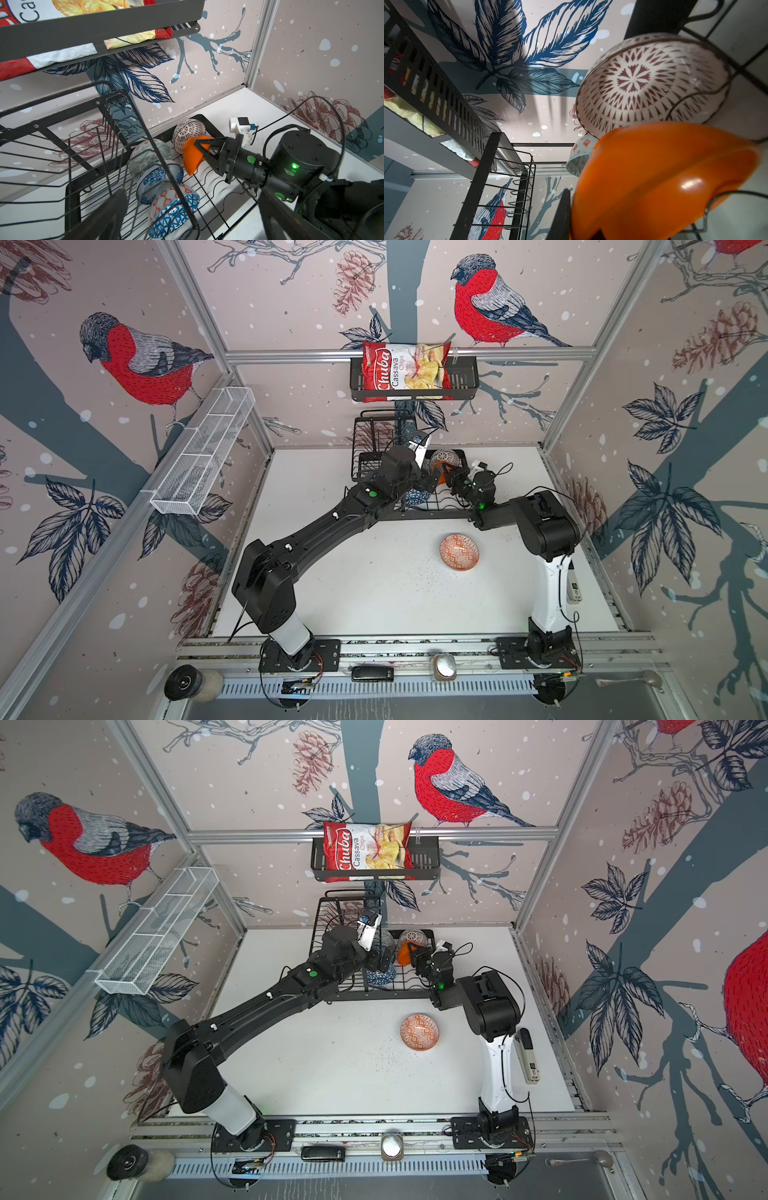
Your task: Load the bowls into the dish rack
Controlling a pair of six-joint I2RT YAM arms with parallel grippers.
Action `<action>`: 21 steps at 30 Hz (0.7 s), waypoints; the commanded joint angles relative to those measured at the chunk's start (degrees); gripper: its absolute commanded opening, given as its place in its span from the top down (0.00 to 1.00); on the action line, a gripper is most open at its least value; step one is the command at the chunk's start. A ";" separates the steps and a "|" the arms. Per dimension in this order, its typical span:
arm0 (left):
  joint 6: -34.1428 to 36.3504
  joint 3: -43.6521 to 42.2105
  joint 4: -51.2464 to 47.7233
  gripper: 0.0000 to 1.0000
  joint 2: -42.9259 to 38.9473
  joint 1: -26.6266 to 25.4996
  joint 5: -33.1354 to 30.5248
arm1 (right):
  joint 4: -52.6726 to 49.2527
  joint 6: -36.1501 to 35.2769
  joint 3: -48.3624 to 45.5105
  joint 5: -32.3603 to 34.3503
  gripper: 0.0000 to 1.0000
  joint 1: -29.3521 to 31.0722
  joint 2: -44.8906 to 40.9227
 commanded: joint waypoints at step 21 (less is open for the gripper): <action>-0.66 -0.05 1.08 0.02 0.06 0.51 0.25 | 3.26 3.65 -4.59 3.95 0.92 0.38 -1.48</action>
